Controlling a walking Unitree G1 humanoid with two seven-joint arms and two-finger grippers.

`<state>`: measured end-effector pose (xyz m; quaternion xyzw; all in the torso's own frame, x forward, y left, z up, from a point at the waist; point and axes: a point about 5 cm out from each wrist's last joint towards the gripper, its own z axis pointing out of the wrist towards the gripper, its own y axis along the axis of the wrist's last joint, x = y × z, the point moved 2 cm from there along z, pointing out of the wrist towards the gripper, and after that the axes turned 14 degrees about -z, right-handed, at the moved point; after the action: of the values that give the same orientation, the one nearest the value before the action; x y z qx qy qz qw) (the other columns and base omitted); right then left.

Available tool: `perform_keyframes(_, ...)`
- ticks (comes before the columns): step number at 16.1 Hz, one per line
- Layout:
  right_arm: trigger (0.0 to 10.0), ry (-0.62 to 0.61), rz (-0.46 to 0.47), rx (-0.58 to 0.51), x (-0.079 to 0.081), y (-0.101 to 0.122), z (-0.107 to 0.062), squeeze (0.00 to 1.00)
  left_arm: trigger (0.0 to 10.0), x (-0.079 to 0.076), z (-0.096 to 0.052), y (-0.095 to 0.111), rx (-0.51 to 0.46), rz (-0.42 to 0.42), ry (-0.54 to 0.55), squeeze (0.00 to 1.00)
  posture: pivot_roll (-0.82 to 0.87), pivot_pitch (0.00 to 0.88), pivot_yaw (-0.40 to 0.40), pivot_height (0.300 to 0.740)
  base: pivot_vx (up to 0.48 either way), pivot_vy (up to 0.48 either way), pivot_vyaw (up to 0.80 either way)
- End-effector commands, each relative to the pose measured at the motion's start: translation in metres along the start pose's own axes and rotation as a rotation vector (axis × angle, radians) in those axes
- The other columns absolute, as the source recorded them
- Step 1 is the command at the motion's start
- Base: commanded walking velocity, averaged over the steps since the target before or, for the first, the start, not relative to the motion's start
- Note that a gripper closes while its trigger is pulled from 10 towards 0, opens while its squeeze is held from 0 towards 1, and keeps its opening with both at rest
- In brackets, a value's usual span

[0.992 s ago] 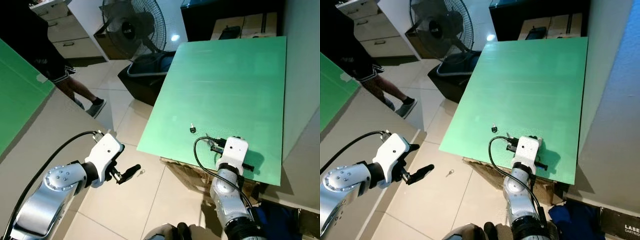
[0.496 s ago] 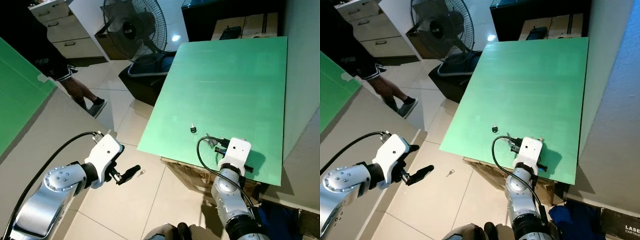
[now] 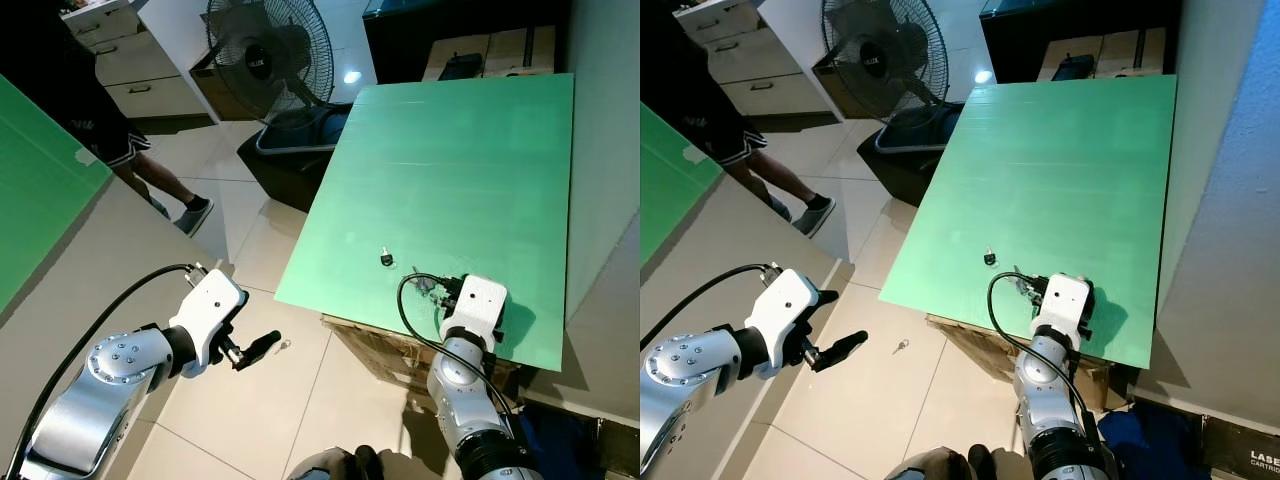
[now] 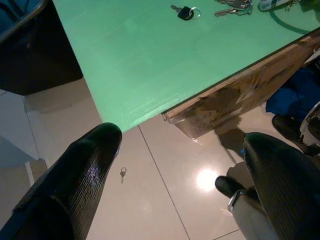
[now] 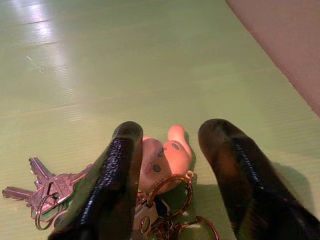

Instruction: Hang keys on a hook

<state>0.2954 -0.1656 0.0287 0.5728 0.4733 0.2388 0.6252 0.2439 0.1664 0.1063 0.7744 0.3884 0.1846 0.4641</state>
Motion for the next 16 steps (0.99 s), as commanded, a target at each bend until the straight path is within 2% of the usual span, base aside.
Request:
perform_keyframes(1,10.0,0.030,0.030,0.045,0.010,-0.006,-0.006,1.00,10.0,0.005,-0.005,-0.004,0.032,-0.001,0.018,0.00,0.00,0.148,0.400,0.740,0.000,0.000,0.00)
perform_keyframes(2,10.0,0.026,0.076,0.092,0.008,-0.011,-0.003,1.00,10.0,0.005,-0.006,-0.005,0.035,0.001,0.015,0.00,0.00,0.153,0.400,0.740,0.000,0.000,0.00)
perform_keyframes(6,10.0,0.031,0.078,0.127,0.005,-0.017,0.002,1.00,10.0,0.004,-0.008,-0.005,0.039,0.000,0.016,0.00,0.01,0.159,0.400,0.740,0.000,0.000,0.00)
perform_keyframes(8,10.0,0.083,-0.092,0.108,0.009,-0.020,0.005,1.00,10.0,0.003,-0.010,-0.006,0.041,-0.003,0.018,0.00,0.01,0.164,0.400,0.740,0.000,0.000,0.00)
perform_keyframes(9,10.0,0.091,-0.102,0.107,0.009,-0.020,0.005,0.00,10.0,0.003,-0.010,-0.006,0.042,-0.003,0.019,0.00,0.01,0.165,0.400,0.740,0.000,0.000,0.00)
perform_keyframes(12,10.0,0.119,-0.124,0.124,0.010,-0.026,0.005,0.00,10.0,0.002,-0.010,-0.007,0.044,-0.006,0.020,0.00,0.01,0.169,0.400,0.740,0.000,0.000,0.00)
perform_keyframes(13,0.0,0.130,-0.109,0.122,0.009,-0.029,0.003,0.00,10.0,0.002,-0.010,-0.007,0.045,-0.008,0.020,0.00,0.02,0.173,0.400,0.740,0.000,0.000,0.00)
perform_keyframes(16,0.0,0.137,-0.101,0.110,0.011,-0.030,-0.002,0.00,10.0,0.002,-0.011,-0.007,0.048,-0.009,0.020,0.00,0.02,0.182,0.400,0.740,0.000,0.000,0.00)
